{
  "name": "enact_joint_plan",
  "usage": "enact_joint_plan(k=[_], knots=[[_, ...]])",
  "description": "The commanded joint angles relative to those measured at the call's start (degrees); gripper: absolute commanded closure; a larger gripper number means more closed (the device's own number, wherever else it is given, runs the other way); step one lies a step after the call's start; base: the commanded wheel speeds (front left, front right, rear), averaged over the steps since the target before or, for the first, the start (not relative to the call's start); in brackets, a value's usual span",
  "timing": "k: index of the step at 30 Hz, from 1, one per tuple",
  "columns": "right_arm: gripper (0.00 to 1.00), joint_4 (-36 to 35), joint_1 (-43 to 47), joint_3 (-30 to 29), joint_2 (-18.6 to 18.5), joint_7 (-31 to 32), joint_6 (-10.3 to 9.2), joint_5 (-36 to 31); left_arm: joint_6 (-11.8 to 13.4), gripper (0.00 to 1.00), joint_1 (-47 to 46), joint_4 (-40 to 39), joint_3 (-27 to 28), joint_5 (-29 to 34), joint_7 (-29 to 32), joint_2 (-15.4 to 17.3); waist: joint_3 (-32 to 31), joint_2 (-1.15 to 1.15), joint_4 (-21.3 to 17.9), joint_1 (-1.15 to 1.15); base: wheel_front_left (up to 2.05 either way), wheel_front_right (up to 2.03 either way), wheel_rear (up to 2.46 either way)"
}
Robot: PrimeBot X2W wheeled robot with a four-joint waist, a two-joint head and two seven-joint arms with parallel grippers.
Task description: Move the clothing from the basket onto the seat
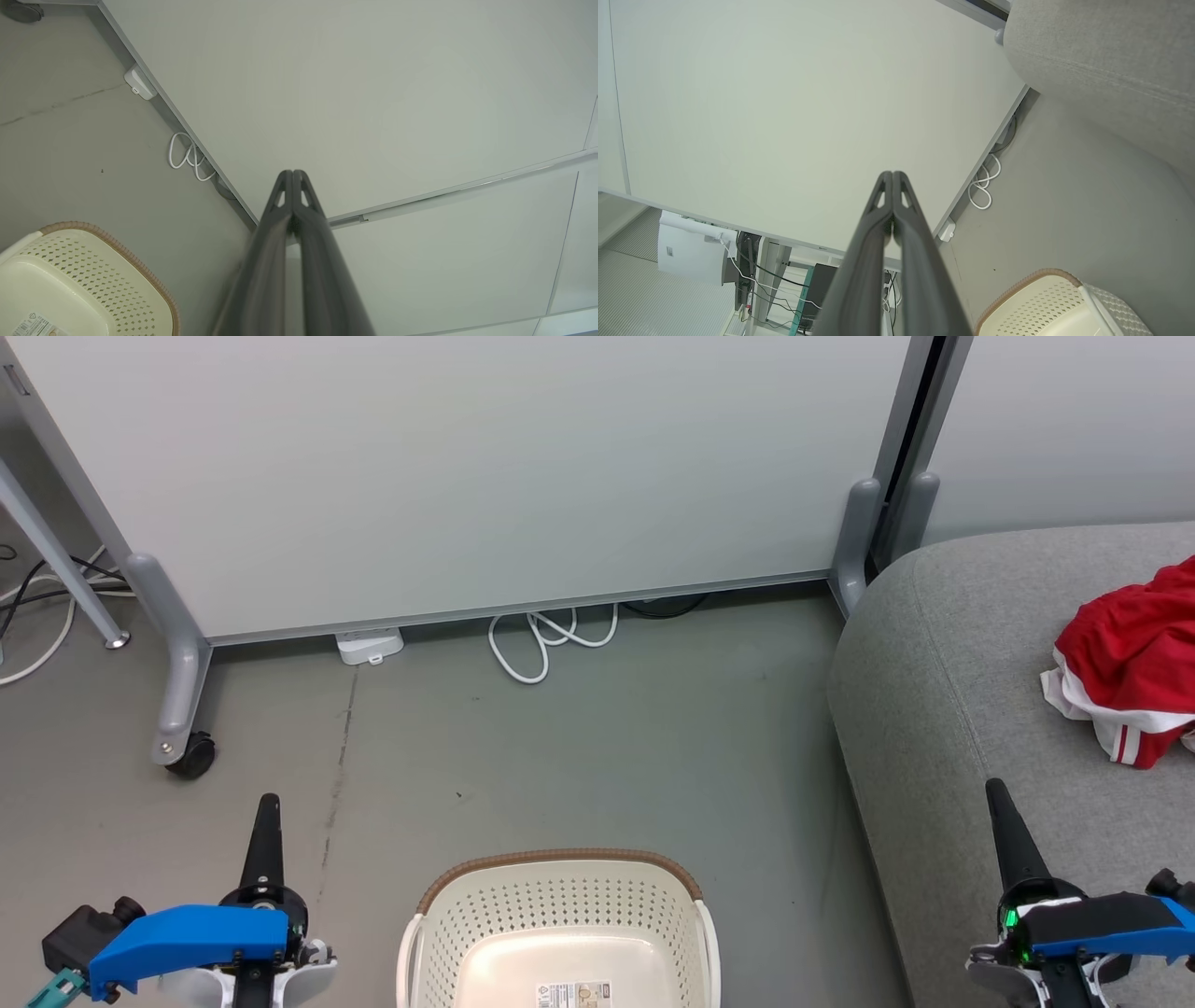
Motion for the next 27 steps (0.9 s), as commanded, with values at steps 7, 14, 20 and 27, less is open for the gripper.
enact_joint_plan(k=[7,14,20,27], knots=[[1.00,-0.5,-1.5,-0.2,0.0,1.3,0.03,4.7,-0.6,1.00,-1.3,-0.8,0.6,-4.5,1.1,0.2,-0.1,0.00,-0.2,0.00,0.00,0.00,0.00],[1.00,-0.5,-1.5,-0.4,0.0,2.2,0.03,8.2,-0.7,1.00,-1.5,-1.0,1.0,-7.9,2.1,0.2,-0.2,0.00,-0.3,0.00,0.00,0.00,0.00],[1.00,-0.5,-1.7,-0.4,0.0,2.8,0.04,11.0,-0.9,1.00,-1.6,-1.2,1.3,-10.8,2.7,0.2,-0.2,0.00,-0.4,0.00,0.00,0.00,0.00],[1.00,-0.5,-1.8,-0.5,0.0,3.5,0.04,13.8,-1.0,1.00,-1.8,-1.3,1.6,-13.4,3.4,0.2,-0.3,0.00,-0.5,0.00,0.00,0.00,0.00]])
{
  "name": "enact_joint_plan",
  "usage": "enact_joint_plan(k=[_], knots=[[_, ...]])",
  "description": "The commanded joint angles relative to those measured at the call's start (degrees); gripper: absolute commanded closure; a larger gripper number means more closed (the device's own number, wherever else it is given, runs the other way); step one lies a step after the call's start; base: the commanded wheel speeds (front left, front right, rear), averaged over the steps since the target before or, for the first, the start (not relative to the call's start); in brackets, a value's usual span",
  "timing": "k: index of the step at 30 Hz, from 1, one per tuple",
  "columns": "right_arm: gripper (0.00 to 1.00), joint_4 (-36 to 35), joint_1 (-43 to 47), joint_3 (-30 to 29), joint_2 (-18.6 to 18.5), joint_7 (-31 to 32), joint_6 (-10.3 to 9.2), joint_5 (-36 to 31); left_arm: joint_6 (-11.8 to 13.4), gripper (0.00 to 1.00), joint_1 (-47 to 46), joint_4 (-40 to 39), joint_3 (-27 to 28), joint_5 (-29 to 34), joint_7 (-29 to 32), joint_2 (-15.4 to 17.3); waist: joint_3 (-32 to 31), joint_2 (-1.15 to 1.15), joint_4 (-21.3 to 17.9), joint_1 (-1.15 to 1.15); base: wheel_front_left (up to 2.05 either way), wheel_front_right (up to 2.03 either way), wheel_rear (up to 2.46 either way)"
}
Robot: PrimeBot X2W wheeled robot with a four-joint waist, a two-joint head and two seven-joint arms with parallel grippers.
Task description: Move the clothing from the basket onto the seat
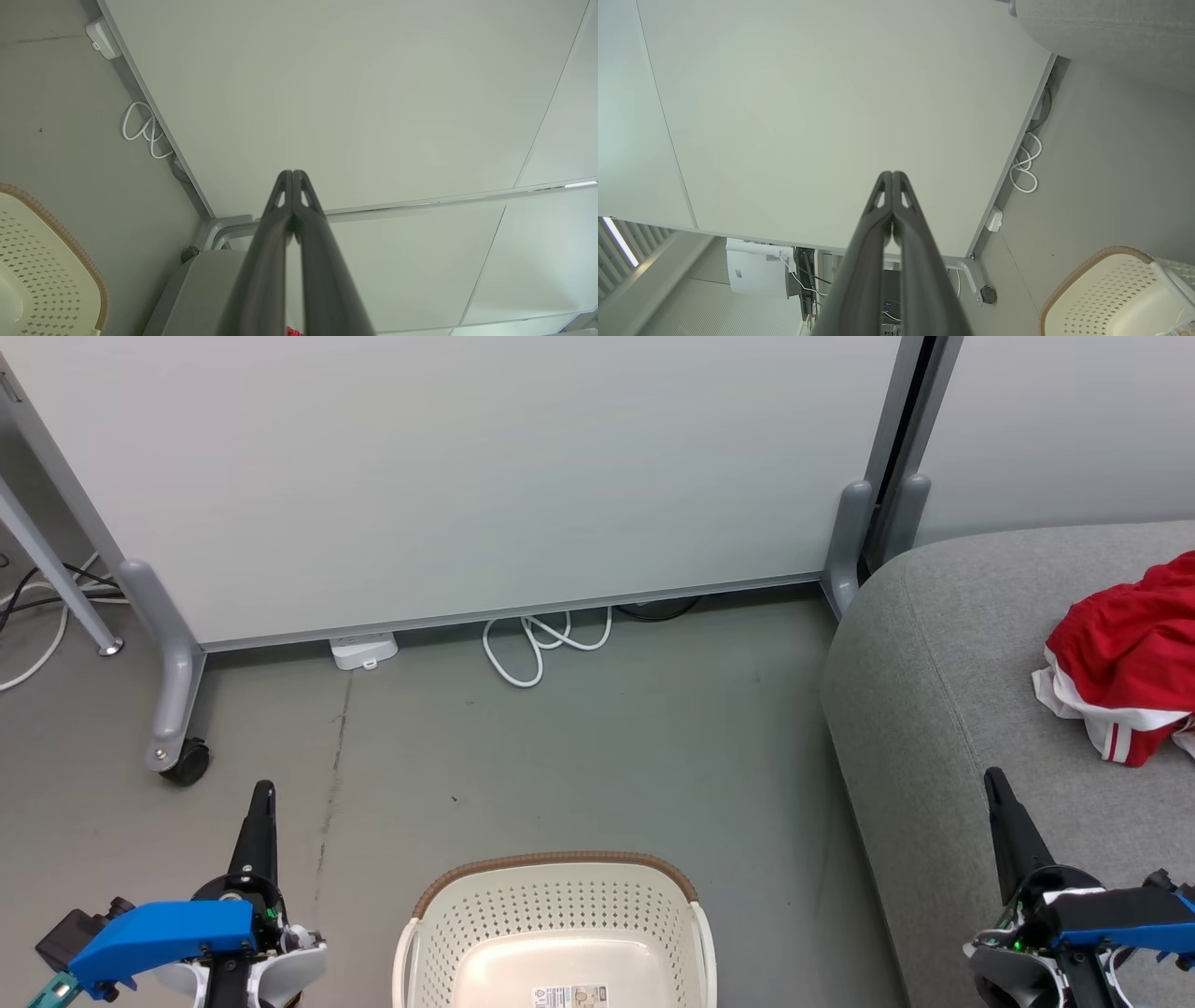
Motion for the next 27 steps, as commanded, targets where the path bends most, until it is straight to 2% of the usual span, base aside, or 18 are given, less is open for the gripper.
enact_joint_plan(k=[1,20,27], knots=[[1.00,-0.3,-0.9,-0.2,0.0,0.3,0.04,0.9,-0.4,1.00,-1.1,-0.4,0.4,-0.9,0.3,0.2,0.0,0.00,0.0,0.00,0.00,0.00,0.00],[1.00,-0.2,-1.3,-0.4,0.0,2.2,0.04,8.7,-0.9,1.00,-1.3,-0.8,1.1,-8.5,2.2,0.2,-0.2,0.00,-0.4,0.00,0.00,0.00,0.00],[1.00,-0.2,-1.3,-0.4,0.0,2.2,0.04,8.5,-0.7,1.00,-1.2,-0.8,1.1,-8.3,2.2,0.2,-0.2,0.00,-0.4,0.00,0.00,0.00,0.00]])
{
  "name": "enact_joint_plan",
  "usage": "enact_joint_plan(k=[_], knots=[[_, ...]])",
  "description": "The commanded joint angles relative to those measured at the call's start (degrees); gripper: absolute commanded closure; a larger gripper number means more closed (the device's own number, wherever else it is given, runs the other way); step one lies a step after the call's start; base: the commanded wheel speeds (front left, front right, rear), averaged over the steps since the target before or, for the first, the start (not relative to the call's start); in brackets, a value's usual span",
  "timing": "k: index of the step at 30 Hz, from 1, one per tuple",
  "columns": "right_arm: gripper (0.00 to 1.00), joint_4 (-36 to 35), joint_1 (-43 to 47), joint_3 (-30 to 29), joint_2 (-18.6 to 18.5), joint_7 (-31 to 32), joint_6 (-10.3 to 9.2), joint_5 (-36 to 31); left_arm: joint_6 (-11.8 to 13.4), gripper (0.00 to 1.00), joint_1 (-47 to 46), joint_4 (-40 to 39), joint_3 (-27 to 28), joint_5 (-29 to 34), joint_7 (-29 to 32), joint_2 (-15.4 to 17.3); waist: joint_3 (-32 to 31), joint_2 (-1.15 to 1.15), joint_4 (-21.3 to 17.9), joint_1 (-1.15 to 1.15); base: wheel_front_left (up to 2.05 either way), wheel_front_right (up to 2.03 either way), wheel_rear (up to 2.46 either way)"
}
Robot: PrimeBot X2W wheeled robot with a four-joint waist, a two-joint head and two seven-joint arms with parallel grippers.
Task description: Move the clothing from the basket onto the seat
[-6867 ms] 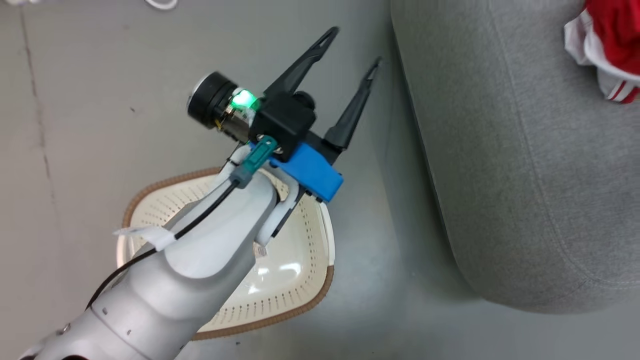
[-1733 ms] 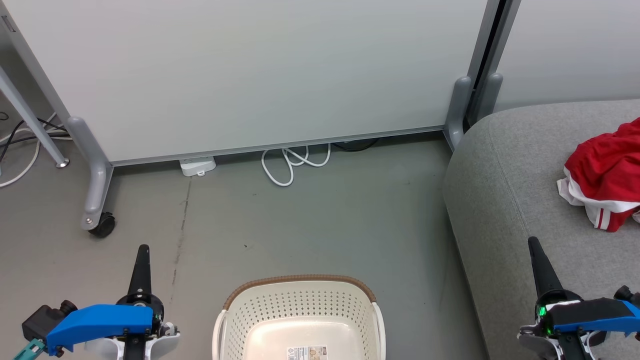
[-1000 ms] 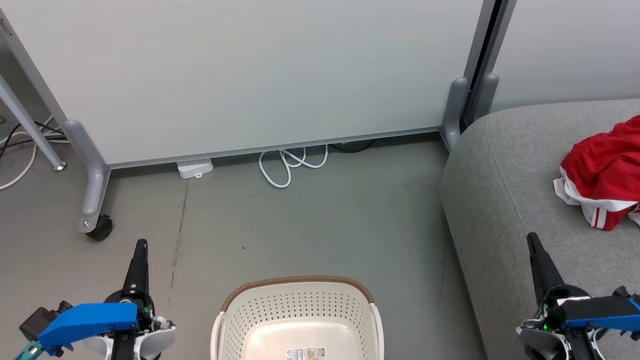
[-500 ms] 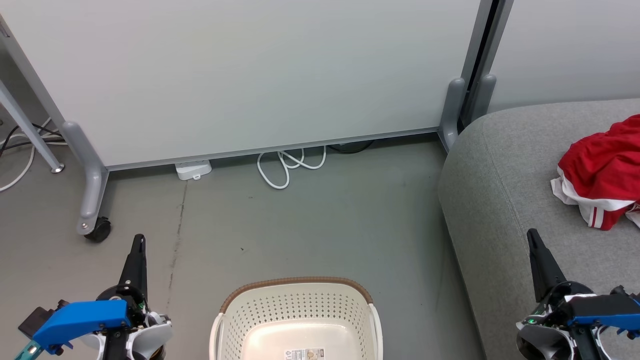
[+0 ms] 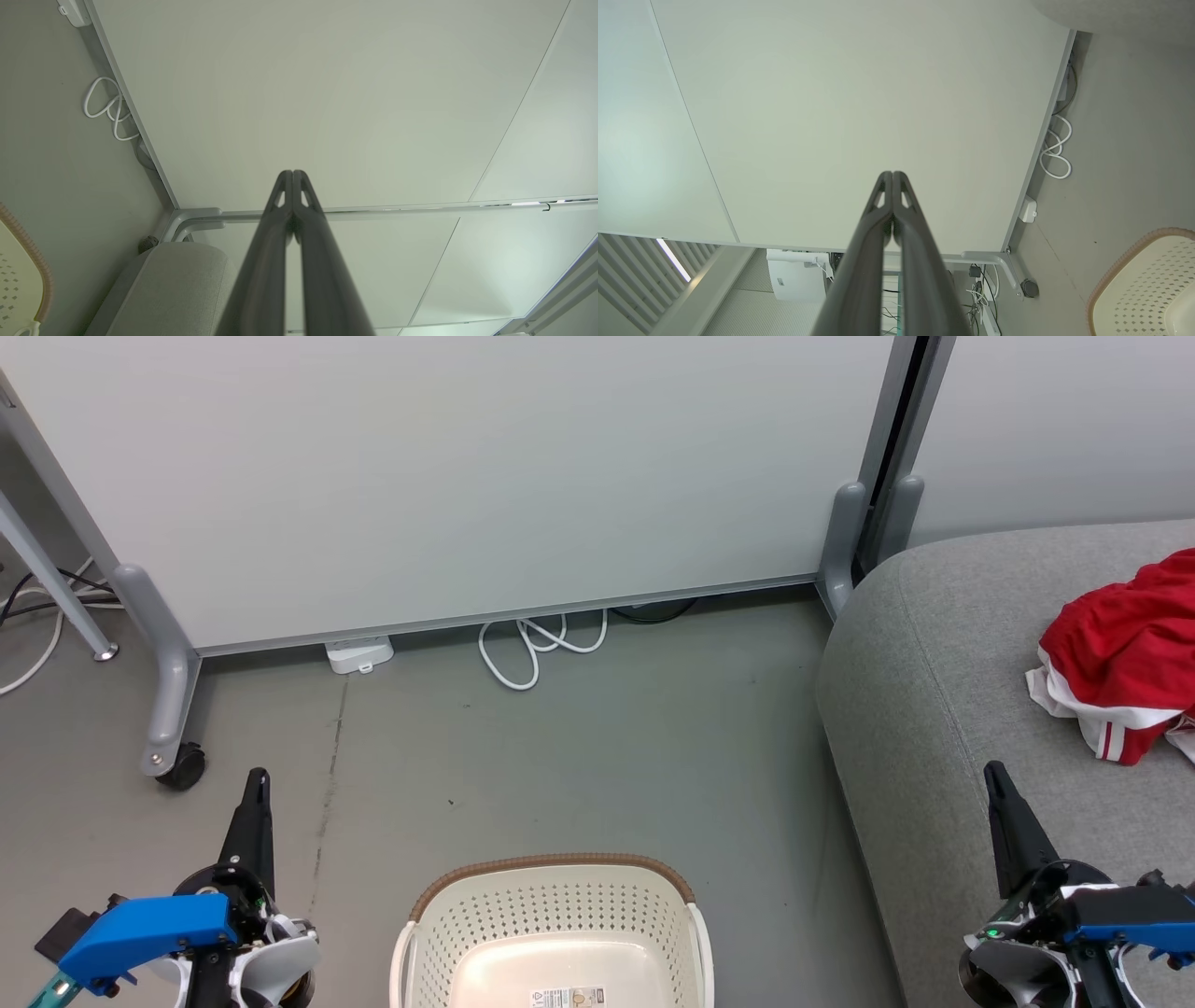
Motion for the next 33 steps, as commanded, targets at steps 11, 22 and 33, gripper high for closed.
enact_joint_plan(k=[11,22,33], knots=[[1.00,-0.1,-0.8,-0.1,0.0,0.2,0.04,0.1,-0.2,1.00,-0.5,-0.2,0.1,-0.1,0.2,0.2,0.0,0.00,0.0,0.00,0.00,0.00,0.00],[1.00,-0.1,-0.8,-0.1,0.0,0.2,0.04,0.1,-0.2,1.00,-0.5,-0.2,0.1,-0.1,0.2,0.2,0.0,0.00,0.0,0.00,0.00,0.00,0.00],[1.00,-0.1,-0.7,-0.1,0.0,0.2,0.04,0.1,-0.2,1.00,-0.5,-0.2,0.1,-0.1,0.2,0.2,0.0,0.00,0.0,0.00,0.00,0.00,0.00]])
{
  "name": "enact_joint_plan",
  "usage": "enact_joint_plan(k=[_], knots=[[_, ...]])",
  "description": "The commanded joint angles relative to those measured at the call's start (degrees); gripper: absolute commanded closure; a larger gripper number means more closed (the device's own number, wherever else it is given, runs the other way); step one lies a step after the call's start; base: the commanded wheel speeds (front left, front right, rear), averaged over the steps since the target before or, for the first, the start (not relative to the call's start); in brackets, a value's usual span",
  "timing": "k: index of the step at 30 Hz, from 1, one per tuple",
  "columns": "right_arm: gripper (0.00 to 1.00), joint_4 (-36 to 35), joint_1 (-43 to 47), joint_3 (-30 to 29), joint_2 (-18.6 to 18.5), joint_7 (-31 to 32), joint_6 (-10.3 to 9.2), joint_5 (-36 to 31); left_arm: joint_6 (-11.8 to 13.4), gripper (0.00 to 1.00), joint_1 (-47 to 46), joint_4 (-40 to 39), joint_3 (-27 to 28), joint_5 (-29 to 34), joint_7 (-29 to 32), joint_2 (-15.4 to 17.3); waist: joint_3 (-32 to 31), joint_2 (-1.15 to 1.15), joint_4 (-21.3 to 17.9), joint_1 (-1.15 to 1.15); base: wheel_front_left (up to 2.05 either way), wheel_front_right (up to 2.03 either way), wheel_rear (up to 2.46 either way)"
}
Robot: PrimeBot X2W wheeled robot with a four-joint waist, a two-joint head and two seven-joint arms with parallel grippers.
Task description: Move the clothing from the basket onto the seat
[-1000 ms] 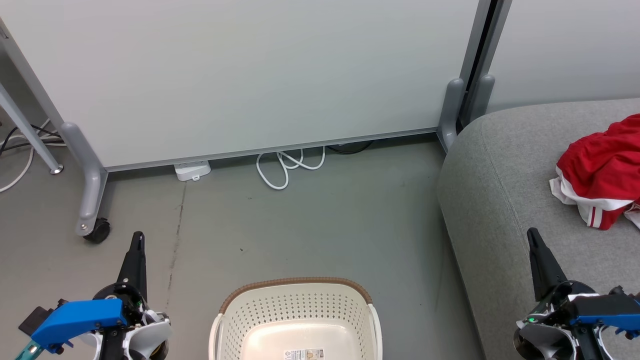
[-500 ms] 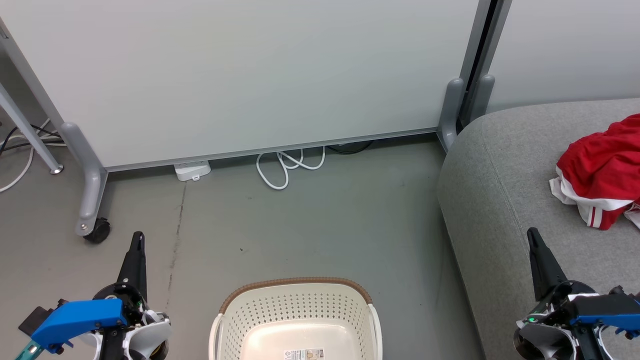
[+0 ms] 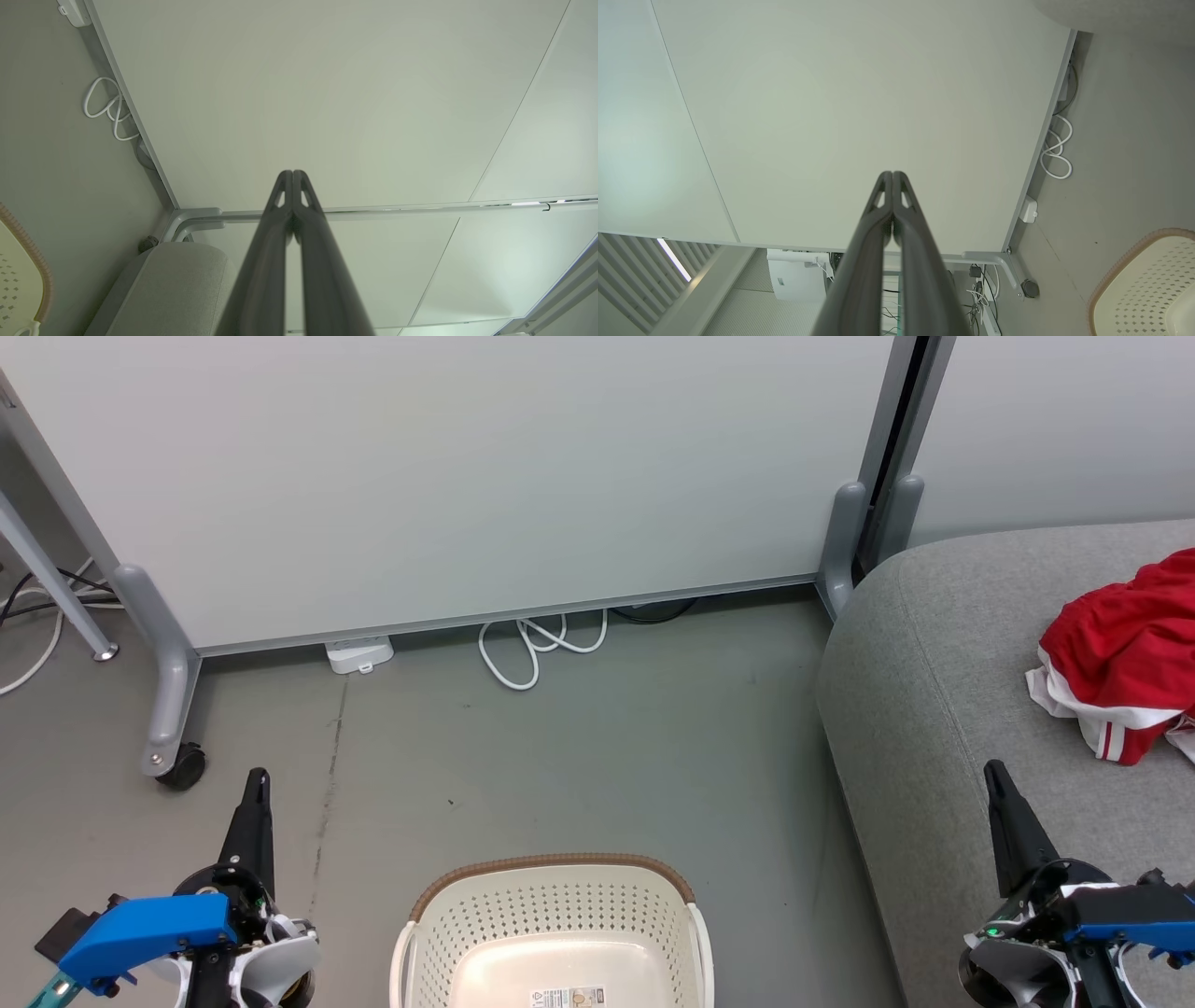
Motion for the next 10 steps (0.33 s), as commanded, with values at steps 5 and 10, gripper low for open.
enact_joint_plan(k=[5,10], knots=[[1.00,-0.1,-0.6,-0.1,0.0,0.2,0.04,0.1,-0.2,1.00,-0.5,-0.2,0.1,-0.1,0.2,0.2,0.0,0.00,0.0,0.00,0.00,0.00,0.00],[1.00,-0.1,-0.6,-0.1,0.0,0.2,0.04,0.1,-0.2,1.00,-0.5,-0.2,0.1,-0.1,0.2,0.2,0.0,0.00,0.0,0.00,0.00,0.00,0.00]])
